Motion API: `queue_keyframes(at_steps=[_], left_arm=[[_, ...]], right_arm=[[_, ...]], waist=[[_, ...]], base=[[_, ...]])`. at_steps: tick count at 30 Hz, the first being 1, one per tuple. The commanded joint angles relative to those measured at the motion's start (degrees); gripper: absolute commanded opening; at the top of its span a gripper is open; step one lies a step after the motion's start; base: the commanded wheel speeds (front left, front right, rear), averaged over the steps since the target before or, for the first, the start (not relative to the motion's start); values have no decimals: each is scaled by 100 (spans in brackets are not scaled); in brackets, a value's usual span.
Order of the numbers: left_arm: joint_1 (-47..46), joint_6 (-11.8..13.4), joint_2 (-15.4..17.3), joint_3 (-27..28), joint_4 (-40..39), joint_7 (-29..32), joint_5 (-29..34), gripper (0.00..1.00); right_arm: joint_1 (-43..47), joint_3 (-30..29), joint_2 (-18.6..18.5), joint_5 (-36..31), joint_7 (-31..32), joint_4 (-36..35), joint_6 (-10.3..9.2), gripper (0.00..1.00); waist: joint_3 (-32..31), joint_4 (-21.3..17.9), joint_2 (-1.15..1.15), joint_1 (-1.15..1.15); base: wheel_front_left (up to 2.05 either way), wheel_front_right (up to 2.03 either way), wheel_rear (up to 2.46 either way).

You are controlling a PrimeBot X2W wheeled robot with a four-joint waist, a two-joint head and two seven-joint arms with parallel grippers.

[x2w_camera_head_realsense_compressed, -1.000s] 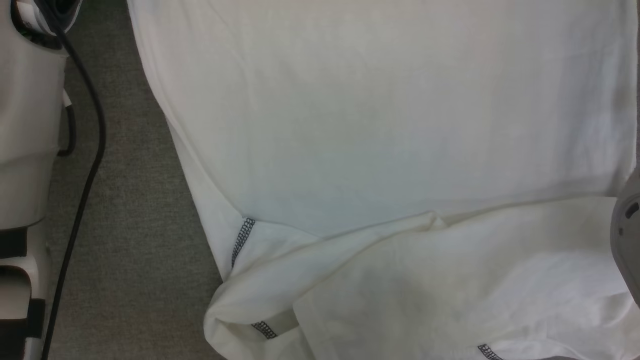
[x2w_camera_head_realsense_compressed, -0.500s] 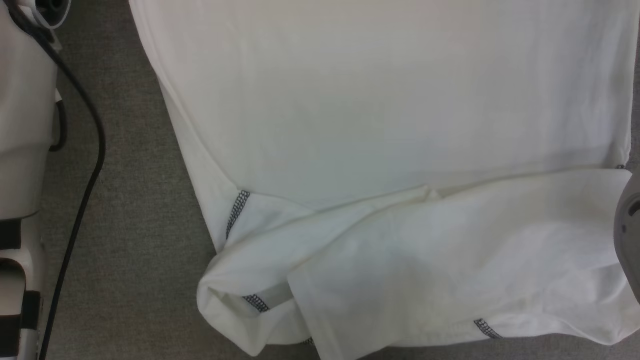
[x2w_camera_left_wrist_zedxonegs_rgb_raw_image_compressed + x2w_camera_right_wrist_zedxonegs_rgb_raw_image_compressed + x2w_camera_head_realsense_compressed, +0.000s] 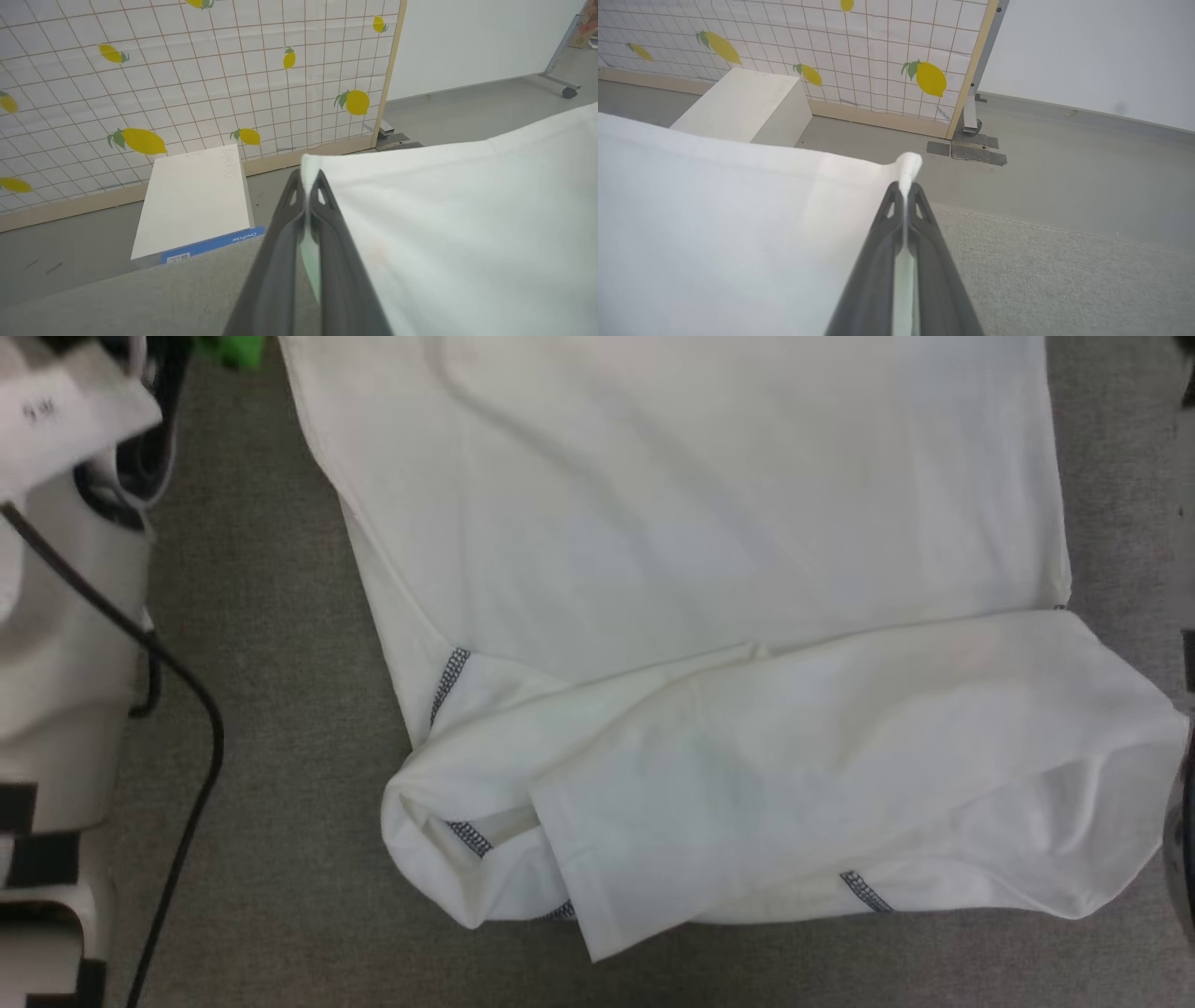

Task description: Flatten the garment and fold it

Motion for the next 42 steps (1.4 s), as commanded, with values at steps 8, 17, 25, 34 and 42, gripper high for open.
queue_keyframes(at_steps=[8, 17, 25, 34, 42], left_arm=[[2197, 187, 54, 162, -1130, -531, -455, 0], [4859, 725, -117, 264, -2301, -648, -1047, 0], [6284, 728, -221, 155, -2354, -645, -1523, 0], [6690, 474, -211, -231, -2038, -460, -1620, 0], [6722, 318, -331, -528, -1338, -501, -1545, 8]], right_arm=[[2124, 616, -593, 1004, -540, -1458, -10, 0], [4585, 3, -727, 1338, -239, -2848, -10, 0], [6346, -723, -496, 1156, 274, -3578, -10, 0], [7356, -1143, -150, 704, 581, -3797, -10, 0], [7604, -1027, 39, 426, 561, -3139, -10, 0]], waist=[[-1593, -9, 0, 0], [-2486, -7, 0, 0], [-2878, 123, 0, 0], [-3055, 208, 0, 0], [-3160, 204, 0, 0]], base=[[0, 0, 0], [0, 0, 0], [0, 0, 0], [0, 0, 0], [0, 0, 0]])
